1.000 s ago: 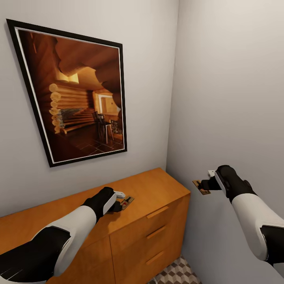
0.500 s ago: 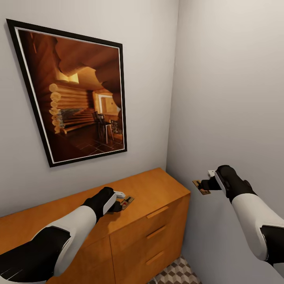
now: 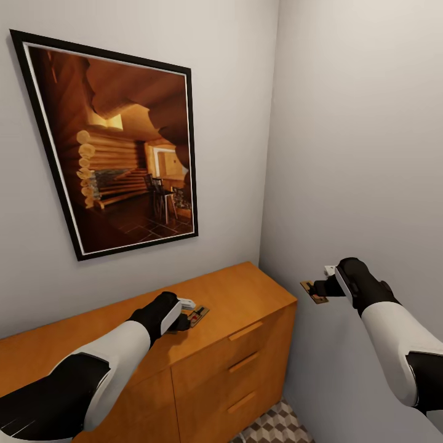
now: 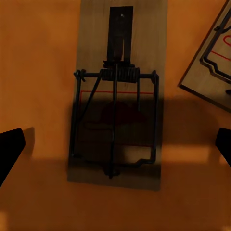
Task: Take the four mousetraps from the cabinet in the bathroom and place them on the bathroom floor. Make sure all four end up on the same floor surface, and ensure that at least two of them are either under or directly next to the same bathroom sink.
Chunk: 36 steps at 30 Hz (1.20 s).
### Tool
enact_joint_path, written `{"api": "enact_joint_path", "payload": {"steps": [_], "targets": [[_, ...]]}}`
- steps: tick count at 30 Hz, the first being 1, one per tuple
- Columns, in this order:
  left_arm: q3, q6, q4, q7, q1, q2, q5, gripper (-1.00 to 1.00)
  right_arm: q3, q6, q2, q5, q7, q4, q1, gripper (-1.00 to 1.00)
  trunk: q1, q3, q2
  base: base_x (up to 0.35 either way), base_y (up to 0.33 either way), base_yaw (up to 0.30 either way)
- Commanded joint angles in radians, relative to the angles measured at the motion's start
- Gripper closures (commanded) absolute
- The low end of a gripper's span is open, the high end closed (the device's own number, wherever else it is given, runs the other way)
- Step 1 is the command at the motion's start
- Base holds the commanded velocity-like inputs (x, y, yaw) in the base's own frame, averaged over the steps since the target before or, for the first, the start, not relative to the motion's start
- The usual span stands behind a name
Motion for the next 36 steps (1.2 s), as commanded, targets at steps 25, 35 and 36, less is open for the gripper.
{"api": "enact_joint_path", "payload": {"steps": [25, 35, 36], "targets": [[-0.006, 0.004, 0.009, -0.005, 0.0, 0.002, 0.013, 1.0, -0.004, 0.003, 0.0, 0.011, 0.009, -0.001, -0.001, 1.0, 0.0, -0.002, -0.001, 0.0, 0.0, 0.0], [-0.005, 0.006, -0.012, 0.002, 0.0, 0.002, 0.013, 1.0, -0.004, 0.003, 0.0, 0.011, 0.009, -0.001, -0.001, 1.0, 0.0, -0.002, -0.001, 0.0, 0.0, 0.0], [-0.004, 0.013, -0.043, 0.0, 0.0, 0.002, 0.012, 1.0, -0.004, 0.003, 0.0, 0.011, 0.009, -0.001, -0.001, 1.0, 0.0, -0.002, -0.001, 0.0, 0.0, 0.0]]}}
